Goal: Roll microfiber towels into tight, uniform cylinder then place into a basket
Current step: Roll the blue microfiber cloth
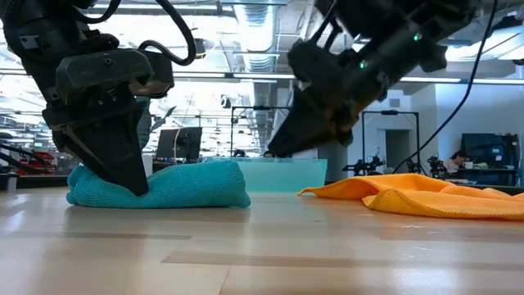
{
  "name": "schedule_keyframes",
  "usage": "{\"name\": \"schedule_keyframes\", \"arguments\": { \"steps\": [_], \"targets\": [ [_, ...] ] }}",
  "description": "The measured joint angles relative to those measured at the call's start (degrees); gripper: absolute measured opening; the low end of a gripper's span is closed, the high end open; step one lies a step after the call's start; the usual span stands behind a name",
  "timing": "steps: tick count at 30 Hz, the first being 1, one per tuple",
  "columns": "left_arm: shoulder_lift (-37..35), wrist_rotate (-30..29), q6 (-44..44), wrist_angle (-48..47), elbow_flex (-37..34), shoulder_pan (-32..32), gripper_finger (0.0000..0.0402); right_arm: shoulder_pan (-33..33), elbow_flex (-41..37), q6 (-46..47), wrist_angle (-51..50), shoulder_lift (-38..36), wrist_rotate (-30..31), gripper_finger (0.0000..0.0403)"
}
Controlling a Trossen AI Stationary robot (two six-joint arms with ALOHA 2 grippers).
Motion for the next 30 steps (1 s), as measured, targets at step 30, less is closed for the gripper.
{"name": "schedule_keyframes", "arguments": {
  "steps": [30],
  "targets": [
    [0.0,-0.09,0.28,0.48,0.04,0.09,0.0152,-3.51,15.53,-9.12,2.29,15.58,-19.77,0.0255]
  ]
}}
